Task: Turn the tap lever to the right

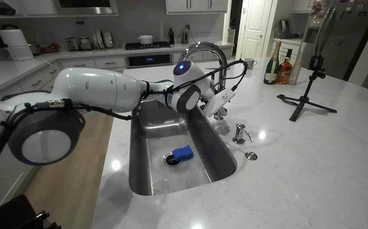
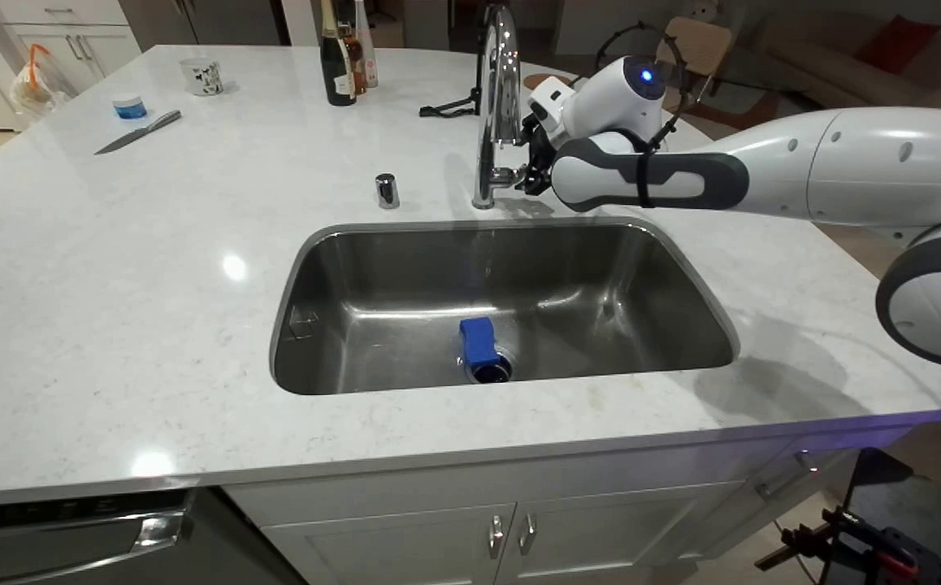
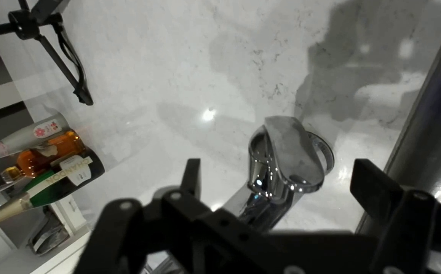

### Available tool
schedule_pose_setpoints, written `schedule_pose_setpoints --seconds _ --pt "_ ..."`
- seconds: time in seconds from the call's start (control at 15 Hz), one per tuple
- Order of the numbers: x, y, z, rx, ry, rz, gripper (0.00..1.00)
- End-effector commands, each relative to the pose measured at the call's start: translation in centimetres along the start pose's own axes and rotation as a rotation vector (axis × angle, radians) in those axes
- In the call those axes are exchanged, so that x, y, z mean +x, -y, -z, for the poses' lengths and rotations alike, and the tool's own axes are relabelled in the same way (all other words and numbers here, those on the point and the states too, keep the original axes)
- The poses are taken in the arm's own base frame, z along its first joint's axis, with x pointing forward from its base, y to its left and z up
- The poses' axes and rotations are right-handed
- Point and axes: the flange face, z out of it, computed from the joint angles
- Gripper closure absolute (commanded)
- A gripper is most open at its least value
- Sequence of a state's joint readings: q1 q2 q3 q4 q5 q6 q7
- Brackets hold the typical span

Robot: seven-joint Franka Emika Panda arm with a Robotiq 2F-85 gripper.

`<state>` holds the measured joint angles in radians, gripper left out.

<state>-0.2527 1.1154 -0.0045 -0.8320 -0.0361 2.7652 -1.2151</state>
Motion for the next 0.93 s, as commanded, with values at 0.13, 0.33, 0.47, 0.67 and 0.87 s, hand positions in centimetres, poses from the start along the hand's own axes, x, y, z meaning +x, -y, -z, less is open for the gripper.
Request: schedule_pose_setpoints --seconds 0.13,0.33,0.47,0.67,0.87 --pt "1.7 0.0 0.3 -0.011 -0.067 0.024 0.25" --pt "2.0 0.1 0.3 -0.010 -0.079 0.028 0.42" --pt "1.9 0.0 0.3 -0.012 -0.080 0.027 0.58" --pt "1.4 -0.3 0.4 -0.018 -0.070 0.021 0.80" --pt "0.9 -0.5 0.4 -0.021 -0.065 0.015 1.00"
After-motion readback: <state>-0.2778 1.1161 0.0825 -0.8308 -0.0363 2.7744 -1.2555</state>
